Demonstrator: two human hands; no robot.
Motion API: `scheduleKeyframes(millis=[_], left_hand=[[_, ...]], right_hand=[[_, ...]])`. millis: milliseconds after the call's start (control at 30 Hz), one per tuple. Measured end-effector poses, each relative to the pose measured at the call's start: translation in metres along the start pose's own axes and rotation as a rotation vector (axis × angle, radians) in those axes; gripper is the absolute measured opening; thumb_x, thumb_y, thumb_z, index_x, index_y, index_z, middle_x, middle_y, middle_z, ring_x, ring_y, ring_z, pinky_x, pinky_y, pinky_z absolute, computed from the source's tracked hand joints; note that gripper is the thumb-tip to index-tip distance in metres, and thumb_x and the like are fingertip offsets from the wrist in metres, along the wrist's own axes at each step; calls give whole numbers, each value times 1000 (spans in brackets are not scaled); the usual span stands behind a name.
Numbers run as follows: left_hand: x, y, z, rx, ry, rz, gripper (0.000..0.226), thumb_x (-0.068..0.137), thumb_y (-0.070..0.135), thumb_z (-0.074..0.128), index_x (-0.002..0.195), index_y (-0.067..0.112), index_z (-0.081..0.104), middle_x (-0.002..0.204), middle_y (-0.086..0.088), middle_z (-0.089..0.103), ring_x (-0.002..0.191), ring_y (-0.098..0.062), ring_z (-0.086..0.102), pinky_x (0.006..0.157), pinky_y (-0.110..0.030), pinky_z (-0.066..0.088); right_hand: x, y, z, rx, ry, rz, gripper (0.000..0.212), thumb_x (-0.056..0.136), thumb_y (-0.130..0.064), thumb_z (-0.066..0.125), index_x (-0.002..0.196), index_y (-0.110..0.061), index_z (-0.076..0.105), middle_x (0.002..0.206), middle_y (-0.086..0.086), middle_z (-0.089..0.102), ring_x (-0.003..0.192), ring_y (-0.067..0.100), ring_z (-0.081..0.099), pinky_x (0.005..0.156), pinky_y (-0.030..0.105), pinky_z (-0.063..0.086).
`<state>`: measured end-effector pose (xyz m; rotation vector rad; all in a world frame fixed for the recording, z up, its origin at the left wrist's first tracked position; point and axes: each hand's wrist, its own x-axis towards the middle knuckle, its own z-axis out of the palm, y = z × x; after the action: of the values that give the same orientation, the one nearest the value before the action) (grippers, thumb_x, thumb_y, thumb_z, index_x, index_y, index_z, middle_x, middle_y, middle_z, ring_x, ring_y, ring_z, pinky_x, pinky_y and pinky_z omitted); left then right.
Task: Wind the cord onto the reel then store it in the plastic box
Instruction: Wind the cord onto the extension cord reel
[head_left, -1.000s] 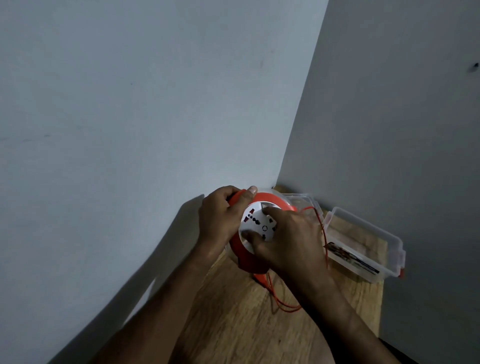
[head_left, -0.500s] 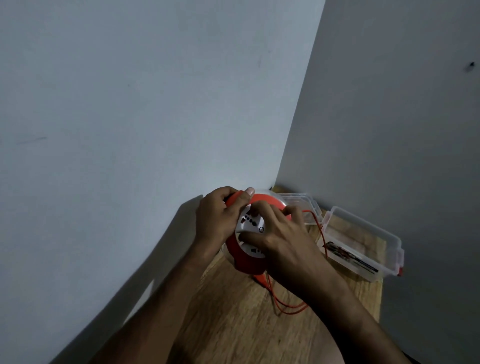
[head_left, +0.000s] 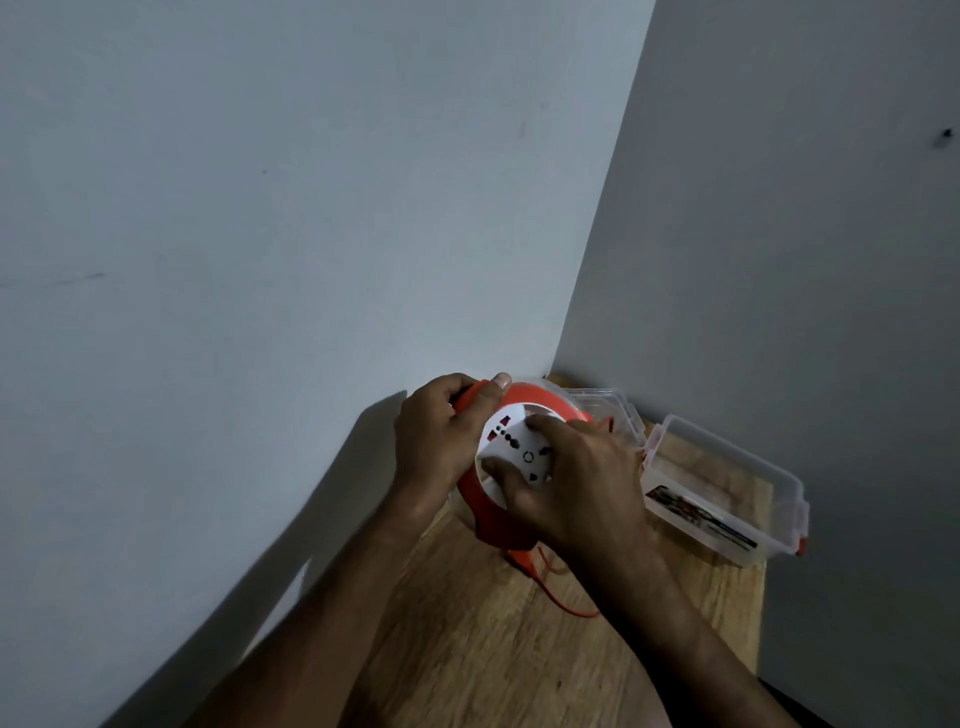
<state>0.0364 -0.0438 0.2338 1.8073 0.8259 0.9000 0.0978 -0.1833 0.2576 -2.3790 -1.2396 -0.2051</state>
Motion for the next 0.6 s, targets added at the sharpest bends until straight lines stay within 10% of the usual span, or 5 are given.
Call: scheduleKeyframes(millis=[167, 333, 600], left_hand=[[0, 0, -5, -7, 7, -8, 40, 95, 58, 64, 96, 20, 78, 86, 7, 78, 79, -11, 76, 78, -40, 66], [3, 0, -8, -31, 7, 4, 43, 91, 63, 64, 89, 23, 77, 78, 7, 77, 75, -10, 75, 76, -46, 65], [2, -3, -5, 15, -17, 50, 46, 87, 68, 63, 80, 24, 74, 73, 9, 74, 72, -6, 72, 73, -42, 62]], right_hand=[[-13, -8, -9, -117, 98, -172, 49, 81, -47, 71, 120, -17, 68, 115, 7, 70, 93, 24, 69, 69, 34, 57], [-7, 6, -17, -256, -124, -455, 74, 64, -30, 86, 132, -30, 57, 142, 10, 46, 133, 31, 41, 99, 55, 45], [0, 10, -11, -336, -187, -469, 71, 56, -37, 89, 123, -36, 64, 139, 9, 41, 130, 29, 40, 90, 52, 41]])
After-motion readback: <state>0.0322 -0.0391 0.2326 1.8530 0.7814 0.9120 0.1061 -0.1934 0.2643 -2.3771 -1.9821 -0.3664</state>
